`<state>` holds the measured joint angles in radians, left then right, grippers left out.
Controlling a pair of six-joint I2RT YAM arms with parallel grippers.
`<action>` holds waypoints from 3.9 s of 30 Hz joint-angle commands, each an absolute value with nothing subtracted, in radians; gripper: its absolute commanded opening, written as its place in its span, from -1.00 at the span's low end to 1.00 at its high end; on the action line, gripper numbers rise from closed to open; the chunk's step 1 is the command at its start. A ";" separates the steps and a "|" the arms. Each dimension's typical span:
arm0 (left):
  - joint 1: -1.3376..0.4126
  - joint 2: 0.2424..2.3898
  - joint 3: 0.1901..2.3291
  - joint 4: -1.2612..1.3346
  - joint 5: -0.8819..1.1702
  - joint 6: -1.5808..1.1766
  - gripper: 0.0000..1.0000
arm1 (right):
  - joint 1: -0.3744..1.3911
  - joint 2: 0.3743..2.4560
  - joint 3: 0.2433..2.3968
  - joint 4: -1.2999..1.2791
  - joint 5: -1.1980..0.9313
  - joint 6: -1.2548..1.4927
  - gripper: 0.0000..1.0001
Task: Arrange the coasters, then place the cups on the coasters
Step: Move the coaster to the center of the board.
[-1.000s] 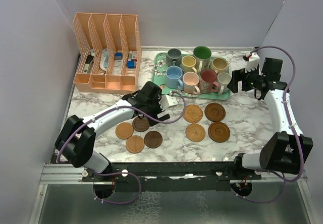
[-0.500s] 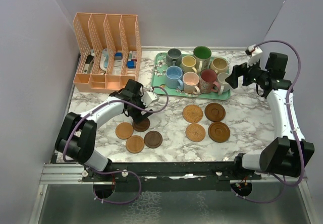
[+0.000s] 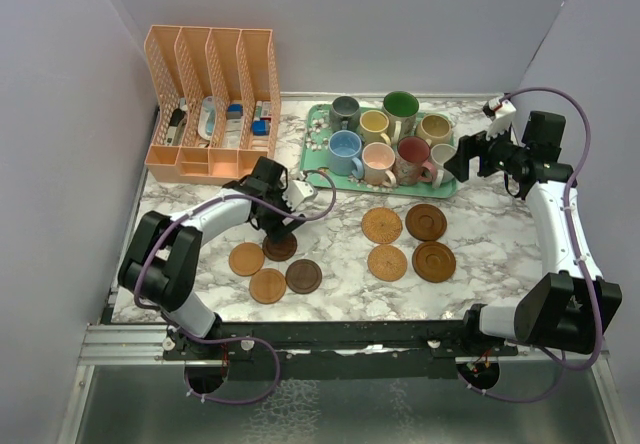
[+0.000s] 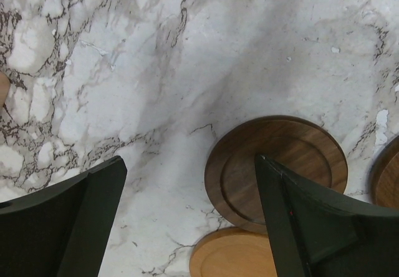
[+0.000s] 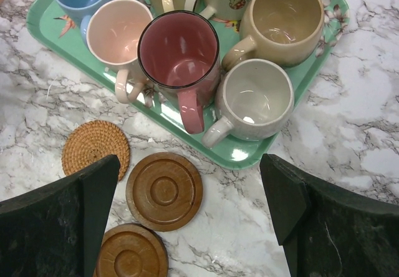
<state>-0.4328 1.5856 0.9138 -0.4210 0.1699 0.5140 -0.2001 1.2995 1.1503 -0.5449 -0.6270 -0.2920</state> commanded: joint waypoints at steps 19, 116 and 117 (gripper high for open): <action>-0.565 1.799 1.075 -0.342 0.192 0.432 0.65 | -0.195 1.290 1.134 -0.502 -0.605 -0.287 0.94; -0.735 1.617 1.075 -0.335 0.275 0.539 0.60 | -0.195 1.328 1.126 -0.498 -0.568 -0.302 0.94; -0.734 1.597 1.055 -0.358 0.283 0.562 0.61 | -0.195 1.329 1.126 -0.498 -0.566 -0.302 0.94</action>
<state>-0.7403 1.6993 1.1191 -0.2619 0.2008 0.4335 -0.2001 1.3224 1.1278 -0.5217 -0.5842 -0.2932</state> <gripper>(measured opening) 0.799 0.972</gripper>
